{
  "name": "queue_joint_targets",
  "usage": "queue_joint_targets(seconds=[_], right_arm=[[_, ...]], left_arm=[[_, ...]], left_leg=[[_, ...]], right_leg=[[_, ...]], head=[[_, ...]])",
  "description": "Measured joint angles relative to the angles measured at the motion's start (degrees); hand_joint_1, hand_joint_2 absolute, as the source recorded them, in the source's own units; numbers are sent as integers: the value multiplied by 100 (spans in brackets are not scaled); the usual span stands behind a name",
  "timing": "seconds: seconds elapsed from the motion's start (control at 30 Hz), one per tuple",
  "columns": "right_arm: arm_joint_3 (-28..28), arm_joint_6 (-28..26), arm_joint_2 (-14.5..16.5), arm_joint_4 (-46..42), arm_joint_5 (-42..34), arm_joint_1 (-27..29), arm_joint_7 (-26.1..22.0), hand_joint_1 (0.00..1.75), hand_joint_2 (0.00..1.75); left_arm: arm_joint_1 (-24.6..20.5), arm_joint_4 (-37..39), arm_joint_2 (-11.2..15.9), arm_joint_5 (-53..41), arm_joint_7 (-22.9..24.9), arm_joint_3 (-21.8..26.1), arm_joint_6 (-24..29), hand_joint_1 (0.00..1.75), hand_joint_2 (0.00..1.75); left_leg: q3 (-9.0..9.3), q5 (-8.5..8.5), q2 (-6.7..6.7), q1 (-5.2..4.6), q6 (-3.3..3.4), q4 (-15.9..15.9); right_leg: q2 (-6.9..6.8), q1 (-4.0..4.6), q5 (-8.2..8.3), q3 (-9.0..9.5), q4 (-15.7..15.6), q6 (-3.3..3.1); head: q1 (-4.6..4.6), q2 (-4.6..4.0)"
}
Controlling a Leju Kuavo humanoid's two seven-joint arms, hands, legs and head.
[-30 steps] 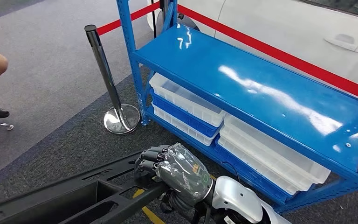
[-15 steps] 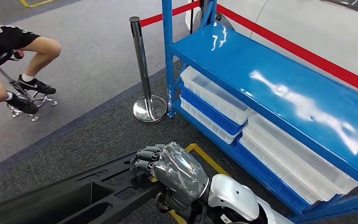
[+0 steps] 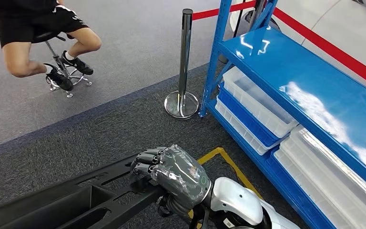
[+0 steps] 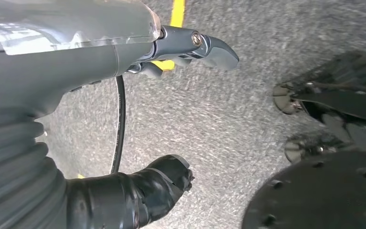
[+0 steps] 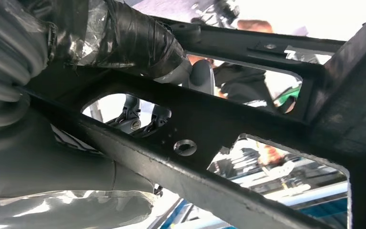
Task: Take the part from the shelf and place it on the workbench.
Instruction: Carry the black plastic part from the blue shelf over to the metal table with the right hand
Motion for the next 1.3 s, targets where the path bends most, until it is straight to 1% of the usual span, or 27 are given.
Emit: queue_joint_targets(seconds=[0.03,0.07,0.1,0.17,0.2,0.23,0.27,0.3,0.37,0.4,0.43,0.5,0.57,0.6,0.63,0.7,0.77,0.8,0.87,0.93,1.0,1.07,1.1,1.13,1.17,1.23,1.3], right_arm=[[1,2,-3,0,4,7,8,175,175],[1,4,-5,0,10,14,16,175,175],[2,4,-7,0,18,19,25,175,175],[2,-1,-10,-6,50,25,54,175,175],[3,-5,-14,-10,76,29,71,175,175],[3,-15,-22,-21,113,37,92,175,175],[4,-29,-36,-33,155,52,113,175,175],[4,-54,-56,-47,212,76,136,175,175],[4,-133,-104,-88,351,144,186,175,175],[3,-183,-129,-108,421,191,209,175,175],[3,-243,-163,-129,495,246,226,175,175],[1,-369,-261,-169,641,395,257,175,175],[-12,-492,-402,-209,796,592,296,175,175],[-28,-549,-478,-228,874,696,318,175,175],[-53,-605,-552,-252,956,800,337,175,175],[-126,-726,-694,-322,1126,1012,374,175,175],[-217,-829,-827,-398,1272,1226,405,175,175],[-256,-863,-889,-426,1323,1318,414,175,175],[-311,-901,-983,-466,1376,1455,421,175,175],[-355,-919,-1044,-496,1391,1542,424,175,175],[-394,-932,-1101,-523,1395,1613,425,175,175],[-416,-941,-1149,-536,1395,1681,425,175,175],[-422,-942,-1166,-535,1395,1704,425,175,175],[-426,-941,-1180,-536,1395,1719,425,175,175],[-428,-941,-1191,-537,1395,1725,425,175,175],[-434,-942,-1205,-544,1395,1729,425,175,175],[-439,-943,-1217,-558,1395,1736,425,175,175]], left_arm=[[-6,0,8,-16,1,-1,-4,0,175],[-7,0,16,-30,1,-2,-9,0,175],[-7,0,25,-44,1,-3,-14,0,175],[-7,0,41,-76,0,-9,-20,0,175],[-11,0,43,-92,0,-11,-20,0,175],[-23,0,50,-111,0,-14,-20,0,175],[-31,0,57,-124,1,-15,-19,0,175],[-33,0,63,-135,1,-15,-17,0,175],[-12,2,75,-147,-6,-16,-14,0,175],[3,3,76,-148,-11,-17,-10,0,175],[16,4,84,-149,-18,-19,-6,0,175],[34,4,105,-149,-28,-19,11,0,175],[53,4,121,-145,-33,-15,39,0,175],[72,4,125,-142,-35,-11,57,0,175],[98,4,129,-139,-35,-4,74,0,175],[156,4,137,-134,-39,11,107,0,175],[205,4,144,-136,-43,22,138,0,175],[228,4,145,-138,-44,25,152,0,175],[276,5,145,-140,-45,27,168,0,175],[298,7,144,-140,-44,27,170,0,175],[297,7,145,-140,-43,29,171,0,175],[295,7,147,-140,-43,31,172,0,175],[296,7,147,-141,-43,31,172,0,175],[296,7,147,-142,-43,31,172,0,175],[296,7,147,-142,-43,31,172,0,175],[290,7,148,-141,-43,31,172,0,175],[290,7,152,-141,-43,31,171,0,175]], left_leg=[[-34,22,-69,-18,21,1],[-60,41,-142,-35,34,2],[-75,59,-222,-52,38,3],[-80,90,-384,-77,34,2],[-89,110,-456,-80,20,3],[-111,137,-524,-69,-5,3],[-146,169,-589,-45,-42,1],[-180,206,-659,-20,-91,-6],[-225,263,-768,12,-174,-28],[-251,235,-701,0,-193,10],[-313,138,-563,-19,-202,138],[-566,-229,-220,-37,-220,715],[-816,-530,-88,-5,-271,1349],[-822,-549,-61,15,-297,1447],[-702,-469,-30,32,-321,1316],[-218,-225,125,45,-342,582],[125,-124,272,19,-277,29],[165,-141,294,-1,-224,-54],[152,-117,189,-11,-125,-63],[158,-75,107,0,-43,-114],[148,-38,20,-1,19,-142],[110,-23,-100,-20,43,-130],[97,-20,-172,-27,46,-119],[89,-19,-248,-30,47,-104],[89,-20,-326,-31,44,-89],[76,-21,-478,-34,15,-53],[29,0,-615,-33,-53,-32]], right_leg=[[42,2,-136,-180,363,-11],[54,6,-166,-292,577,-29],[65,13,-72,-297,570,-56],[184,38,376,-8,-70,-152],[355,45,562,160,-460,-218],[510,54,695,277,-772,-268],[626,65,748,325,-937,-300],[674,74,750,322,-991,-313],[535,74,818,340,-1078,-295],[455,56,860,370,-1151,-291],[365,40,904,401,-1225,-288],[177,38,950,417,-1302,-293],[-30,51,956,383,-1292,-289],[-126,49,954,364,-1277,-280],[-213,42,946,346,-1255,-264],[-356,25,909,324,-1190,-204],[-465,37,860,319,-1129,-122],[-510,47,845,323,-1115,-84],[-564,46,832,342,-1114,-11],[-356,13,694,298,-968,55],[-37,-18,321,40,-389,86],[65,-23,-3,-319,356,92],[73,-25,-9,-402,522,92],[80,-30,100,-380,466,87],[107,-38,303,-245,178,77],[336,-66,668,113,-606,54],[520,-70,777,273,-990,38]], head=[[1,0],[1,0],[1,0],[1,-1],[-4,-1],[-9,-1],[-11,-1],[-11,0],[-4,0],[-4,0],[-7,0],[-13,-1],[-15,-1],[-15,-1],[-15,-1],[-17,-1],[-11,-1],[-7,0],[-5,1],[-4,0],[1,0],[1,0],[0,1],[0,1],[1,1],[0,-1],[-3,0]])
